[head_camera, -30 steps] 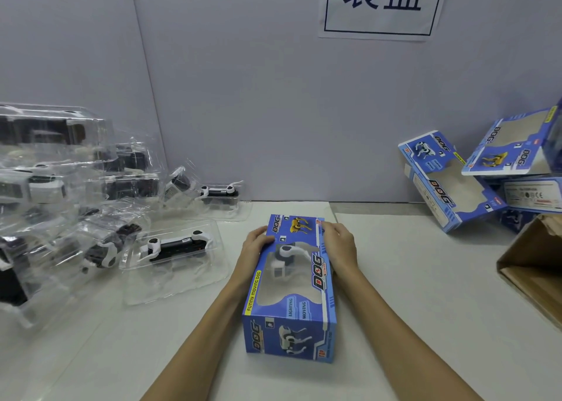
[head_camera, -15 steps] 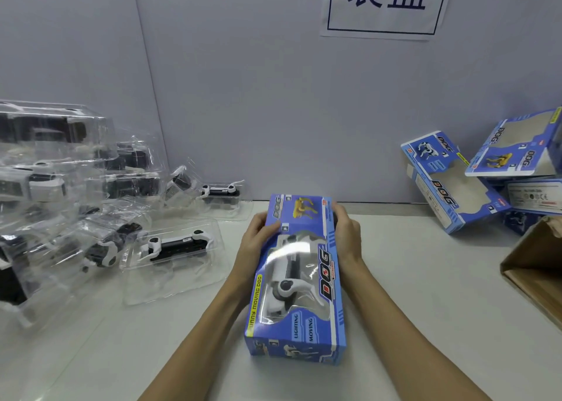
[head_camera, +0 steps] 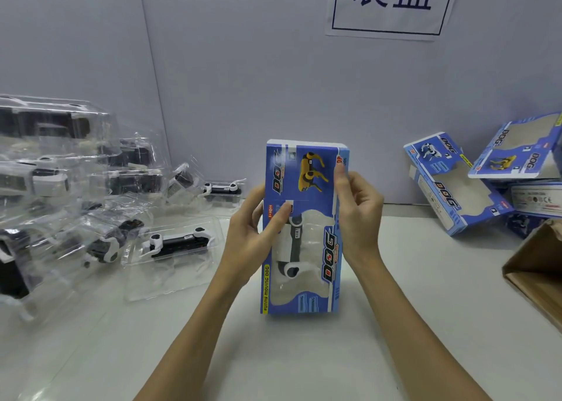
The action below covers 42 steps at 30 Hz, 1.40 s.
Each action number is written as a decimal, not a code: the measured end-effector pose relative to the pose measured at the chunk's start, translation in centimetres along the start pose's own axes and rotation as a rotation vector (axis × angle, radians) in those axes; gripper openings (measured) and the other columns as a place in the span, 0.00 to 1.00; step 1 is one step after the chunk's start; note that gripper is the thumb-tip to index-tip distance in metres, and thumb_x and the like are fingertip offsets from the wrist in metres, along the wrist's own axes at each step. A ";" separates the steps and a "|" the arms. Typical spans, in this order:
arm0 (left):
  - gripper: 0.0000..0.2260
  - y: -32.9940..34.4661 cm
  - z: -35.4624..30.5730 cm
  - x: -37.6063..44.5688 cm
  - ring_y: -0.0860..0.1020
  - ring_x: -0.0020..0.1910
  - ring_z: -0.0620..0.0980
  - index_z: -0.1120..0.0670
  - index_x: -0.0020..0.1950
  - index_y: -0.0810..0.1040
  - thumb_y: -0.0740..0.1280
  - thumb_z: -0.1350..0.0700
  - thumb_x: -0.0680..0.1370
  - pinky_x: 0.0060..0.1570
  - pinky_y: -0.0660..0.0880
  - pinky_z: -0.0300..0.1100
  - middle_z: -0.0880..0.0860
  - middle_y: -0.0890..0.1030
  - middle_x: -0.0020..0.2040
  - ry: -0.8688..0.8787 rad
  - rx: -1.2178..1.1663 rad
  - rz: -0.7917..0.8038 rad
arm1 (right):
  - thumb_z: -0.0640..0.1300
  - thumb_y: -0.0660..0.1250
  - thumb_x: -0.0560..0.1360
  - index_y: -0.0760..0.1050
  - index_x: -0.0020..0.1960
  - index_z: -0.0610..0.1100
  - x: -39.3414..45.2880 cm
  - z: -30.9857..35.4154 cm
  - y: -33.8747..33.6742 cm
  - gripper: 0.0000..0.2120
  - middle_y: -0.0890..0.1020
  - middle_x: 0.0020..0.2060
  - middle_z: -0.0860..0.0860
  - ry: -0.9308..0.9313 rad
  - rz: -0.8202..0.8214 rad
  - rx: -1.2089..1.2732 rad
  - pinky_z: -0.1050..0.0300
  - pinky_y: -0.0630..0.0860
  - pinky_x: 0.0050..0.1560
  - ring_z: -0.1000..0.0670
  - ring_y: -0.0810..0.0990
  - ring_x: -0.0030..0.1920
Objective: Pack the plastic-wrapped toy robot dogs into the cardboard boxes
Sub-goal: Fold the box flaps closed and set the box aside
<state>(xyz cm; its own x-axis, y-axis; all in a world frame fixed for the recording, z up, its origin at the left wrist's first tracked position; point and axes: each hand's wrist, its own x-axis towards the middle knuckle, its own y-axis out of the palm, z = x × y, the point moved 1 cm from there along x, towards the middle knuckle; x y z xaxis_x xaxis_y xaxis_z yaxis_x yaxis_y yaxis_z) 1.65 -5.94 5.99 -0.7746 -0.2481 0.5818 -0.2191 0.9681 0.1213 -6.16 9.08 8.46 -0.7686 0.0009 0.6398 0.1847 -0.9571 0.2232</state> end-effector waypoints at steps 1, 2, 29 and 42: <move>0.17 -0.1 0.1 0.0 0.83 0.63 0.56 0.40 0.70 0.76 0.71 0.47 0.81 0.52 0.85 0.52 0.49 0.82 0.67 -0.004 0.008 -0.003 | 0.49 0.66 0.84 0.79 0.44 0.51 -0.2 -0.1 0.2 0.11 0.83 0.41 0.46 -0.042 0.024 -0.033 0.51 0.82 0.39 0.49 0.85 0.43; 0.17 -0.2 0.2 0.1 0.83 0.63 0.55 0.40 0.71 0.76 0.70 0.47 0.82 0.52 0.85 0.51 0.48 0.82 0.67 -0.017 0.013 -0.002 | 0.49 0.66 0.83 0.79 0.49 0.52 -0.4 -0.3 0.2 0.05 0.84 0.47 0.46 -0.085 0.050 -0.086 0.48 0.84 0.43 0.48 0.86 0.48; 0.20 0.1 0.8 -0.1 0.86 0.56 0.53 0.47 0.67 0.76 0.73 0.46 0.77 0.46 0.83 0.42 0.49 0.86 0.59 -0.109 -0.031 -0.115 | 0.53 0.64 0.82 0.79 0.57 0.42 -1.8 -1.4 0.7 0.15 0.84 0.49 0.49 -0.156 0.048 -0.196 0.69 0.78 0.41 0.54 0.84 0.49; 0.16 0.5 0.9 0.1 0.83 0.63 0.55 0.33 0.62 0.77 0.72 0.46 0.77 0.53 0.84 0.50 0.54 0.78 0.70 -0.065 -0.025 -0.117 | 0.54 0.64 0.81 0.78 0.44 0.56 -1.6 -1.0 1.0 0.09 0.83 0.37 0.54 -0.091 0.001 -0.216 0.45 0.80 0.32 0.47 0.84 0.39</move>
<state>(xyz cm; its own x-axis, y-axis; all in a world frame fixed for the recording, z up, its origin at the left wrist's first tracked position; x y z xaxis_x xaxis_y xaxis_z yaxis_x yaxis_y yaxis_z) 0.95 -5.51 5.38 -0.7815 -0.3605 0.5092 -0.2959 0.9327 0.2062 -5.35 7.82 6.87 -0.7086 0.0167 0.7054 0.0425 -0.9969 0.0662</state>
